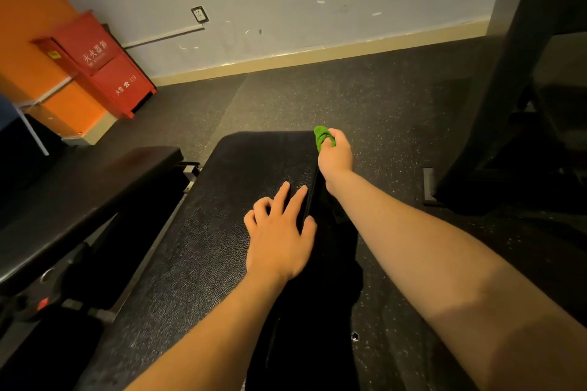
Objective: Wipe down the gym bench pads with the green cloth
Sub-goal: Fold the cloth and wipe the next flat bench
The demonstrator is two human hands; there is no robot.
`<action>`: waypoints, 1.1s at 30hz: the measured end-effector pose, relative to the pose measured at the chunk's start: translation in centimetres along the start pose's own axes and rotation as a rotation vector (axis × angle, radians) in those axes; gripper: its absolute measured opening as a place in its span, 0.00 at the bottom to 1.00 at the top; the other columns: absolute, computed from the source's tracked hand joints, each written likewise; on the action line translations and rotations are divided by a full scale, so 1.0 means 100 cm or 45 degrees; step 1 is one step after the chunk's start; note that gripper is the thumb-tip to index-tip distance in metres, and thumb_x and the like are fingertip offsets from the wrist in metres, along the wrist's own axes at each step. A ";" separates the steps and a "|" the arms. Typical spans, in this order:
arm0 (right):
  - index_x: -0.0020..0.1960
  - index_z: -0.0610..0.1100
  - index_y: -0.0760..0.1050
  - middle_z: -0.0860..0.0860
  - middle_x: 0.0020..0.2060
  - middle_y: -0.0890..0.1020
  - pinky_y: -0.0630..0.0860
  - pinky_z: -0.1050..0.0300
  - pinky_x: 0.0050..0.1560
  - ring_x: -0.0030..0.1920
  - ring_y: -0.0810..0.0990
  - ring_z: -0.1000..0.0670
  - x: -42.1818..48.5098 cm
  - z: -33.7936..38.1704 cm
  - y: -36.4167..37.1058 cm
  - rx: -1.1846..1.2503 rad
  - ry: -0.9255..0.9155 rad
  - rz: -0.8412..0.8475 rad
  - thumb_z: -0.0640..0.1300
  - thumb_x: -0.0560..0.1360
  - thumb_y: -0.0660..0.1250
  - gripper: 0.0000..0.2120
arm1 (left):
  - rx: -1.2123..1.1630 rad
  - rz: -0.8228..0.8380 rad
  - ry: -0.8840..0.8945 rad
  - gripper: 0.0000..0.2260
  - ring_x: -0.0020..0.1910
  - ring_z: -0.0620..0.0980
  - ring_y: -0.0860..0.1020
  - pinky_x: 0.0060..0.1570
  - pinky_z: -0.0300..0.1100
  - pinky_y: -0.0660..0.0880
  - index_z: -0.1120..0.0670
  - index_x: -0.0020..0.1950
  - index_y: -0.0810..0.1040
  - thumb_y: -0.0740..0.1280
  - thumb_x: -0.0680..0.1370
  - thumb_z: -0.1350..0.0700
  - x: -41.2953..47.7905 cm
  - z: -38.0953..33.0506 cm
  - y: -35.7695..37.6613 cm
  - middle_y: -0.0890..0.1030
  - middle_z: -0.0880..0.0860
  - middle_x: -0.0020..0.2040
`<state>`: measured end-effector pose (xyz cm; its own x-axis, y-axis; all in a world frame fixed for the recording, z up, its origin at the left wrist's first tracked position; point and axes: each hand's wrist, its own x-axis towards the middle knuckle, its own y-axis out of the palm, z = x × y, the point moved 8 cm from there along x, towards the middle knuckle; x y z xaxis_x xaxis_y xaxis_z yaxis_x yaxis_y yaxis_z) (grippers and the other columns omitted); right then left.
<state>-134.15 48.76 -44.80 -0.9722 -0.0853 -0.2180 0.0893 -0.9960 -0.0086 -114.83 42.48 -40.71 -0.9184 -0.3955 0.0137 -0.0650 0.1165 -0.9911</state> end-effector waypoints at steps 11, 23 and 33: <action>0.65 0.52 0.77 0.53 0.64 0.74 0.68 0.59 0.61 0.61 0.74 0.52 -0.071 -0.008 -0.016 -0.284 -0.334 0.106 0.42 0.82 0.56 0.17 | -0.013 -0.046 -0.013 0.26 0.73 0.53 0.55 0.72 0.52 0.51 0.39 0.79 0.56 0.54 0.82 0.41 -0.002 0.000 -0.003 0.54 0.44 0.81; 0.73 0.48 0.71 0.48 0.70 0.71 0.68 0.53 0.69 0.68 0.72 0.48 -0.032 -0.006 -0.014 -0.234 -0.168 0.017 0.40 0.83 0.56 0.19 | -0.138 -0.032 -0.116 0.26 0.72 0.51 0.57 0.72 0.51 0.53 0.37 0.78 0.58 0.56 0.81 0.36 0.003 0.005 -0.002 0.56 0.41 0.80; 0.69 0.51 0.72 0.51 0.62 0.76 0.72 0.55 0.62 0.61 0.75 0.50 0.008 0.000 0.009 0.084 -0.001 0.195 0.42 0.84 0.55 0.17 | -0.069 -0.121 -0.080 0.25 0.72 0.53 0.57 0.72 0.52 0.54 0.38 0.78 0.59 0.55 0.81 0.37 0.005 0.006 0.002 0.57 0.41 0.79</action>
<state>-134.89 47.83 -44.95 -0.9485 -0.2363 -0.2107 0.2222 -0.9709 0.0888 -115.07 41.77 -40.99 -0.8808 -0.4635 0.0968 -0.1728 0.1244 -0.9771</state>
